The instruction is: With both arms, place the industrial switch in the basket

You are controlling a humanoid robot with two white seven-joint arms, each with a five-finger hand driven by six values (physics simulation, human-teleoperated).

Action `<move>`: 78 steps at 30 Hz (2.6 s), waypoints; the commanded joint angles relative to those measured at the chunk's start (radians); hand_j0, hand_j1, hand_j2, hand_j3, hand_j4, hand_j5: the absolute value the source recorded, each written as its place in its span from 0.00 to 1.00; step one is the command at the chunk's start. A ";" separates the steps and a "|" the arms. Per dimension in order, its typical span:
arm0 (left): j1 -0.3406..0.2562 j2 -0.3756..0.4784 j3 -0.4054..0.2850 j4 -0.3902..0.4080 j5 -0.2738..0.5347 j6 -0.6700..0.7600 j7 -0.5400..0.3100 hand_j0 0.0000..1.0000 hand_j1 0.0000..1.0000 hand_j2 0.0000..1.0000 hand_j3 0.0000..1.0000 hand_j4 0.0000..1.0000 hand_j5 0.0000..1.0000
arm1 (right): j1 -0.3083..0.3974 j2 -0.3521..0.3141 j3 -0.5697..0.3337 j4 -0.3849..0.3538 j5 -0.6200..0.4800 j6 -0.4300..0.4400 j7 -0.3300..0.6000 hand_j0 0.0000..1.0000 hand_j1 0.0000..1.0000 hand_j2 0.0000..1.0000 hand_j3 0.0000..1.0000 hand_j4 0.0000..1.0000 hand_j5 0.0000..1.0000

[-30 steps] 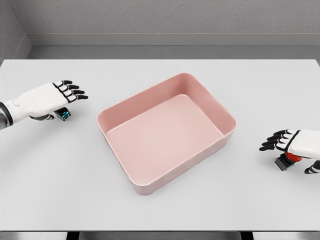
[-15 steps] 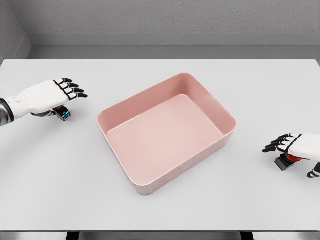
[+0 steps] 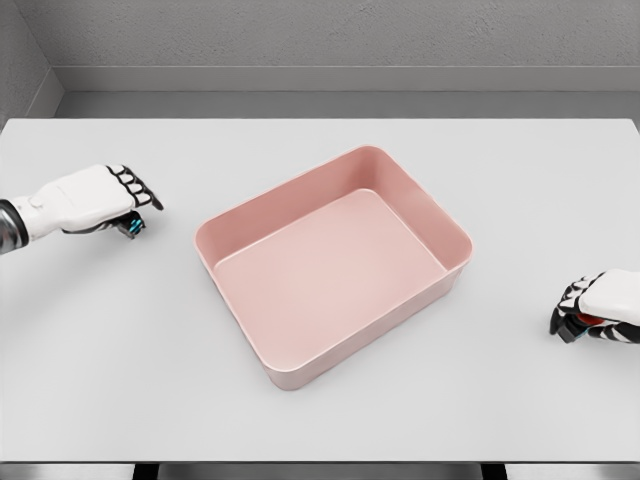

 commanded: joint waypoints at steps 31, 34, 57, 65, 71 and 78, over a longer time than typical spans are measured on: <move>-0.023 0.000 0.009 -0.121 0.058 0.001 -0.034 0.14 0.14 0.14 0.14 0.14 0.14 | -0.100 -0.011 -0.015 -0.004 -0.005 -0.001 0.039 0.48 0.48 0.48 0.48 0.48 0.48; -0.040 0.001 0.012 -0.143 0.080 0.001 -0.031 0.14 0.14 0.14 0.14 0.14 0.14 | -0.113 -0.014 -0.013 -0.004 -0.008 -0.001 0.039 0.48 0.48 0.48 0.48 0.48 0.48; -0.055 -0.103 0.031 -0.462 0.146 0.001 -0.040 0.15 0.15 0.15 0.15 0.15 0.15 | -0.250 -0.005 -0.021 -0.004 -0.013 -0.002 0.038 0.48 0.48 0.48 0.48 0.48 0.48; -0.055 -0.234 -0.011 -0.468 0.146 0.001 -0.040 0.14 0.14 0.14 0.14 0.14 0.14 | -0.291 0.000 -0.021 -0.004 -0.013 -0.002 0.038 0.48 0.48 0.48 0.48 0.48 0.48; -0.057 -0.296 -0.055 -0.470 0.141 0.001 -0.040 0.15 0.15 0.15 0.15 0.15 0.15 | -0.324 0.041 -0.019 -0.004 -0.013 -0.011 0.039 0.48 0.48 0.48 0.48 0.48 0.48; -0.058 -0.324 -0.080 -0.470 0.140 0.001 -0.050 0.21 0.21 0.21 0.21 0.21 0.21 | -0.337 0.072 -0.013 -0.004 -0.013 -0.011 0.039 0.48 0.48 0.48 0.48 0.48 0.48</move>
